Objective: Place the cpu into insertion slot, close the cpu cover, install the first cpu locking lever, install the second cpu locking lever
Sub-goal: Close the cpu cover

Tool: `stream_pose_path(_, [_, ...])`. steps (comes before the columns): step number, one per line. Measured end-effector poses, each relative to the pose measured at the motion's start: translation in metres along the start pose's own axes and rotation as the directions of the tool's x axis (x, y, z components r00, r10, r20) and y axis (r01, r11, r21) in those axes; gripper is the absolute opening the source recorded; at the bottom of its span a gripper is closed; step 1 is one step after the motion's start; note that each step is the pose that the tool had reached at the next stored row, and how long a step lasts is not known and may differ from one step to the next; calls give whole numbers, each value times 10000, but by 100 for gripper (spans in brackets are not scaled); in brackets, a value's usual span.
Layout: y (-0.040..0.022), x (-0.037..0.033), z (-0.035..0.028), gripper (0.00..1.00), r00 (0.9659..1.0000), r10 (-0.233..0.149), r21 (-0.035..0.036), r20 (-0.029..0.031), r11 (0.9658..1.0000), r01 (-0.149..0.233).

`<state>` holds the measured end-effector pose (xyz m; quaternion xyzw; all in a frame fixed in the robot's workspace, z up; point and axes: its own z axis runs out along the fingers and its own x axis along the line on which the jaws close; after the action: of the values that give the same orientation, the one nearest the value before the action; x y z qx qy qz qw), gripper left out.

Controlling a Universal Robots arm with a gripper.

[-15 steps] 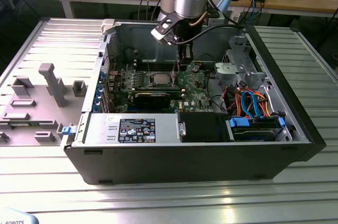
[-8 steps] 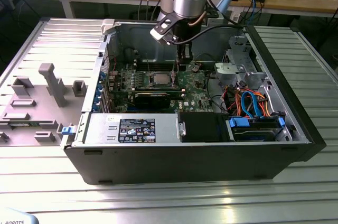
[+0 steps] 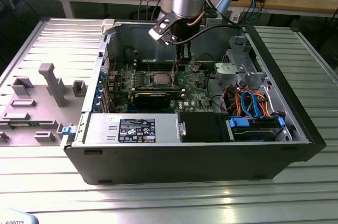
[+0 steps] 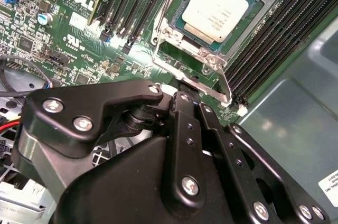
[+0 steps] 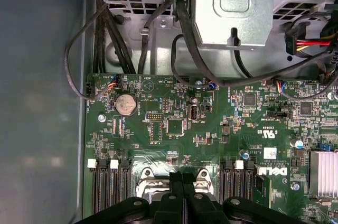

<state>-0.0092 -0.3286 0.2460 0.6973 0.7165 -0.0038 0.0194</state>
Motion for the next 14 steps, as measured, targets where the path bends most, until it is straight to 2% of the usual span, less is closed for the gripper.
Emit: stream_pose_path(14, [-67, 2, 0, 11, 10000, 1, 0, 0, 10000, -1])
